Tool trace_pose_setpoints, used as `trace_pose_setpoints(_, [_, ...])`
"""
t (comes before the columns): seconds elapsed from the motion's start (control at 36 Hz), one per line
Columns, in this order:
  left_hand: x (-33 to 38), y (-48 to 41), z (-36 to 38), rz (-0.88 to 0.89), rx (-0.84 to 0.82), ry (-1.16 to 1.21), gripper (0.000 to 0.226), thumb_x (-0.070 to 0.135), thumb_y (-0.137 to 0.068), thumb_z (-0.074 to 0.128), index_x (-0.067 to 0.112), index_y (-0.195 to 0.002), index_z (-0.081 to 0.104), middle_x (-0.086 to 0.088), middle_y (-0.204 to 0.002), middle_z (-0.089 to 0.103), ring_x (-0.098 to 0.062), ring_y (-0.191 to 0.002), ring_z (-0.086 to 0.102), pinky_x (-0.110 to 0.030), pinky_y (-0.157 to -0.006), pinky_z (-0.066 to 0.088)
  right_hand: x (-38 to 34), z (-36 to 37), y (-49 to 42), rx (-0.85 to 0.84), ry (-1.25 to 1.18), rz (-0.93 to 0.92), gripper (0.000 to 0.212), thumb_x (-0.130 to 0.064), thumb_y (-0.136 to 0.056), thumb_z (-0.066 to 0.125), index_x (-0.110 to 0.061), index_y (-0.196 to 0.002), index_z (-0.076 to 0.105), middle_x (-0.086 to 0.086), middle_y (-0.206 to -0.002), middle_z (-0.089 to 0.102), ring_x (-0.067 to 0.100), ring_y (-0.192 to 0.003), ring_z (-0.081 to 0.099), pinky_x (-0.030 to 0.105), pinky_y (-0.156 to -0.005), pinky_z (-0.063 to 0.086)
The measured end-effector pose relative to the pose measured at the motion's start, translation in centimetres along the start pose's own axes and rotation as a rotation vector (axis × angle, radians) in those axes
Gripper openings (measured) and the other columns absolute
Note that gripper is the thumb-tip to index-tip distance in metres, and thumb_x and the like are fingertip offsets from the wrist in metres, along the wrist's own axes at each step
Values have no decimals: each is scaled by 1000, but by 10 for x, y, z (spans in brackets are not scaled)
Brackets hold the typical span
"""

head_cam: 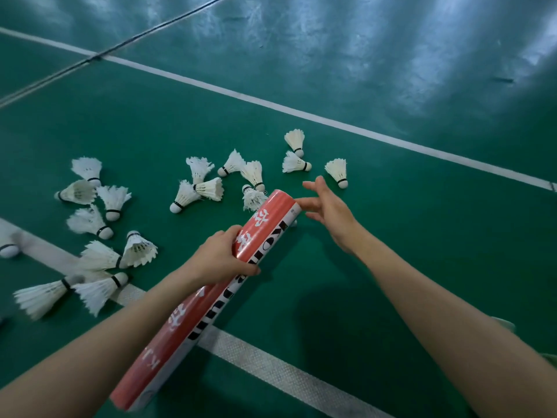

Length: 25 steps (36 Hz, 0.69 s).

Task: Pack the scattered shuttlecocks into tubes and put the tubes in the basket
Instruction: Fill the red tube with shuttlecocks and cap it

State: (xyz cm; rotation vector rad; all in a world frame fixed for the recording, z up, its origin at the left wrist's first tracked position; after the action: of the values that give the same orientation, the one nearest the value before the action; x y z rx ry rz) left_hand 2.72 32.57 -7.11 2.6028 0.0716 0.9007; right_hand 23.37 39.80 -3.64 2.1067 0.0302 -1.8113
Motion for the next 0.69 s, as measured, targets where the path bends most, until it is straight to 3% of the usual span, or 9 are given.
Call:
trace_pose_setpoints(0.08, [-23,-2,-3,-89,16,14,79,54,-61,81,30,-125,40,-1,-98,56,-17,-85,58,-33,-73,52,15,10,-14,-37,-41,90,38,-45,-100,35,-20,-127,43,4,-117,65,18,-114,56,28,-83,46])
trace_pose_setpoints(0.19, [-41,-5,-6,-146,22,25,78,56,-61,80,28,-123,41,0,-99,57,-16,-85,60,-37,-79,54,37,20,-36,23,123,132,32,-33,-97,50,-23,-127,51,0,-134,51,16,-113,52,25,-82,45])
trace_pose_setpoints(0.25, [-49,-7,-7,-164,18,45,76,55,-62,80,27,-121,41,0,-99,57,-16,-85,60,-37,-79,54,45,25,-49,43,345,77,40,-27,-94,55,-26,-134,49,2,-141,41,21,-122,48,35,-100,43])
trace_pose_setpoints(0.31, [-56,-9,-7,-178,17,68,74,55,-62,80,27,-119,43,0,-99,58,-15,-84,61,-36,-78,54,46,35,-58,19,551,38,49,-21,-94,54,-27,-141,42,5,-153,24,28,-139,27,40,-116,23])
trace_pose_setpoints(0.36, [-61,-11,-9,-184,16,89,71,54,-63,81,26,-117,44,1,-98,59,-15,-84,61,-37,-79,54,45,44,-67,2,658,22,55,-15,-96,51,-27,-146,32,2,-159,7,26,-145,10,38,-116,14])
trace_pose_setpoints(0.44, [-63,-13,-9,-184,-6,132,70,50,-66,81,26,-119,42,2,-99,58,-14,-85,61,-34,-80,54,44,58,-84,-12,752,15,62,-6,-96,47,-27,-149,23,-2,-160,-3,26,-146,0,40,-116,13])
trace_pose_setpoints(0.56, [-65,-13,-9,-174,-27,176,72,49,-66,81,26,-122,42,4,-101,58,-12,-86,61,-30,-76,53,56,69,-100,-85,1070,49,64,-13,-94,51,-24,-150,20,0,-160,0,28,-146,-5,52,-117,13])
trace_pose_setpoints(0.64, [-69,-11,-11,-179,-29,199,71,49,-66,81,26,-121,44,3,-102,58,-12,-87,61,-29,-76,53,63,63,-100,-27,1209,11,58,-4,-90,50,-19,-143,31,5,-153,18,33,-139,17,49,-109,28])
trace_pose_setpoints(0.69, [-73,-10,-11,-185,-25,199,72,50,-65,81,25,-121,44,3,-103,59,-13,-88,61,-30,-78,53,64,57,-98,81,1186,-45,43,3,-89,46,-10,-130,43,12,-137,34,34,-120,35,40,-95,38])
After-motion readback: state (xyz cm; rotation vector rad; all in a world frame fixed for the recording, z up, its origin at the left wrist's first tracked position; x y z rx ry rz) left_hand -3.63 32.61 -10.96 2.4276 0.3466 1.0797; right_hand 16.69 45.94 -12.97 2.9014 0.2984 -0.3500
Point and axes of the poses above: each hand's wrist, its own y-axis away from the middle knuckle, its own z-axis out of the palm, x = y × z, the point moved 4 cm from there along -y, towards the middle knuckle
